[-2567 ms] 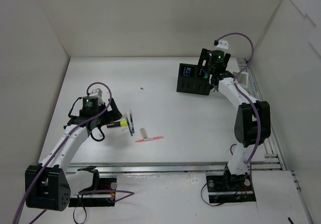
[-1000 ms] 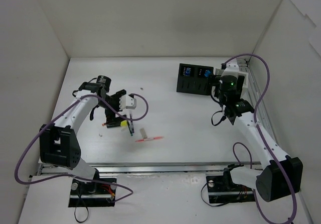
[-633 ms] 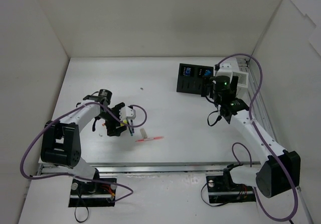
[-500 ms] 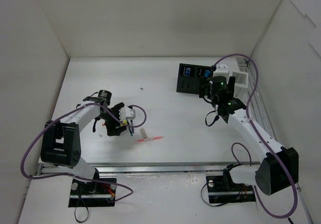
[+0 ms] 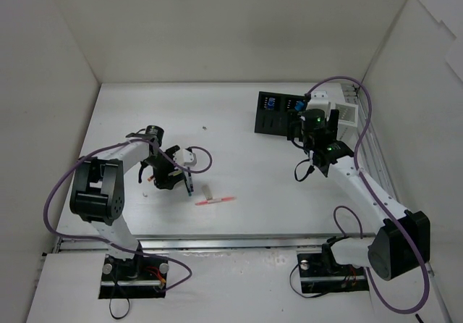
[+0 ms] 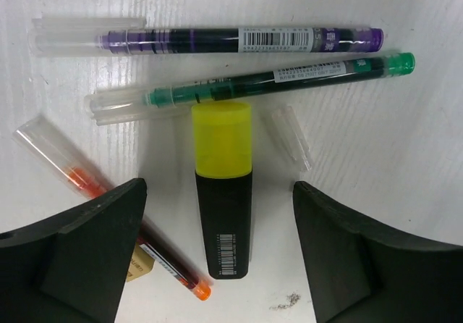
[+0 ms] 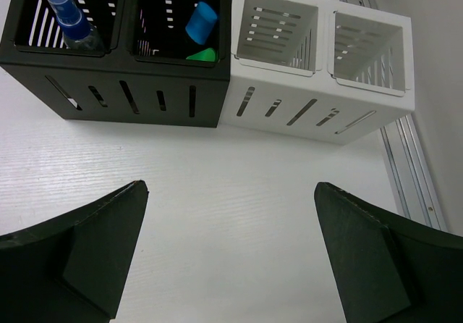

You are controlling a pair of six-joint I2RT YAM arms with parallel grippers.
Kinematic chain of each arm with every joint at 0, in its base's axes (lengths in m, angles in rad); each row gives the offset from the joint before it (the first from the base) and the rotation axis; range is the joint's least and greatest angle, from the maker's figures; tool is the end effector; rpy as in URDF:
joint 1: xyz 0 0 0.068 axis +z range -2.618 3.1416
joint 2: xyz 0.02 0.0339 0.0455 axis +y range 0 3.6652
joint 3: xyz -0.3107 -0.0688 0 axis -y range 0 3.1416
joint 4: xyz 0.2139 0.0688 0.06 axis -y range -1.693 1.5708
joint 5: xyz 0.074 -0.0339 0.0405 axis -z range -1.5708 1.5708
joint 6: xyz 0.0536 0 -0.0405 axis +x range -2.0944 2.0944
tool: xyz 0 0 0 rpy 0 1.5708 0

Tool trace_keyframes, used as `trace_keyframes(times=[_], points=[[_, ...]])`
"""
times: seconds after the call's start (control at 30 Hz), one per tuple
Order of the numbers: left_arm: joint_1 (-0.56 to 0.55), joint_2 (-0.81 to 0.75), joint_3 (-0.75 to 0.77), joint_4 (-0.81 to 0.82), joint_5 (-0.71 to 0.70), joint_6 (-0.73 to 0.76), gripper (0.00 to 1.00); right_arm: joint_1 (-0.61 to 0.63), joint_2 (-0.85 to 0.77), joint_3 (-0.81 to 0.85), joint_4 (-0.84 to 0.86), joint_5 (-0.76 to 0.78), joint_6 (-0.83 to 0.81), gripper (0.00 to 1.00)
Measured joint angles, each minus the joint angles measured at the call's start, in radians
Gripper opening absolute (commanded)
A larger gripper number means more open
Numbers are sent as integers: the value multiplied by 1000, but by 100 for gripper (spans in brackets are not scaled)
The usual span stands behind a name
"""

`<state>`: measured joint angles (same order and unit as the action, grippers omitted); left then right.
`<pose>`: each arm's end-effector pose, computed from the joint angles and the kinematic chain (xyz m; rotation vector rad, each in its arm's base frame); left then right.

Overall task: Sort the stationery into containers
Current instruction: Pick up the pen from the center of the board.

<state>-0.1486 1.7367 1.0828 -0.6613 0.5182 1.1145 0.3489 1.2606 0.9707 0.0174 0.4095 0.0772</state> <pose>0.3007 -0.0719 0.2208 1.6323 2.0790 -0.4625 0.2572 0.0708 0.3726 0.0372 1.8206 -0.0765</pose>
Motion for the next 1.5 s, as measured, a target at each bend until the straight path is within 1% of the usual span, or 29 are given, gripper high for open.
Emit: trace_keyframes(times=[0.03, 0.07, 0.13, 0.3, 0.5, 0.53, 0.6, 0.63, 0.7, 0.73, 0.8, 0.83, 1.0, 1.13, 1.27, 1.4, 1.5], points=[[0, 2, 2, 1, -1, 0, 72, 0, 0, 0, 0, 2, 0, 98], [0, 2, 2, 0, -3, 1, 64, 0, 0, 0, 0, 3, 0, 98], [0, 1, 0, 1, -6, 0, 58, 1, 0, 0, 0, 6, 0, 98], [0, -35, -46, 25, -22, -1, 56, 6, 0, 0, 0, 5, 2, 98], [0, -58, -75, 25, -22, -3, 47, 7, -2, 0, 0, -10, 23, 98], [0, -59, -75, 25, -22, -4, 44, 7, -5, 0, 0, -14, 27, 98], [0, -59, -76, 25, -22, -6, 43, 9, -14, 0, 0, -21, 35, 98], [0, -59, -76, 25, -22, -7, 40, 10, -20, 0, 0, -25, 39, 98], [0, -60, -77, 26, -22, -9, 38, 11, -33, 0, 0, -32, 50, 98], [0, -61, -78, 27, -22, -10, 34, 12, -41, 0, 0, -34, 54, 98], [0, -68, -86, 29, -23, -13, 32, 13, -56, 0, 0, -37, 61, 98], [0, -72, -91, 32, -22, -13, 26, 13, -63, 0, 0, -37, 63, 98], [0, -85, -105, 38, -24, -19, 17, 19, -83, 0, 0, -41, 76, 98], [12, -86, -87, 0, -21, -23, 14, 34, -92, 0, -1, -44, 76, 98], [61, -108, -18, -48, -19, -23, 12, 49, -121, 0, -7, -52, 75, 98], [89, -171, 77, -84, -29, -28, 12, 59, -148, 0, -7, -73, 76, 98], [89, -216, 182, -109, 6, -48, 12, 71, -148, 0, -7, -113, 85, 98]])
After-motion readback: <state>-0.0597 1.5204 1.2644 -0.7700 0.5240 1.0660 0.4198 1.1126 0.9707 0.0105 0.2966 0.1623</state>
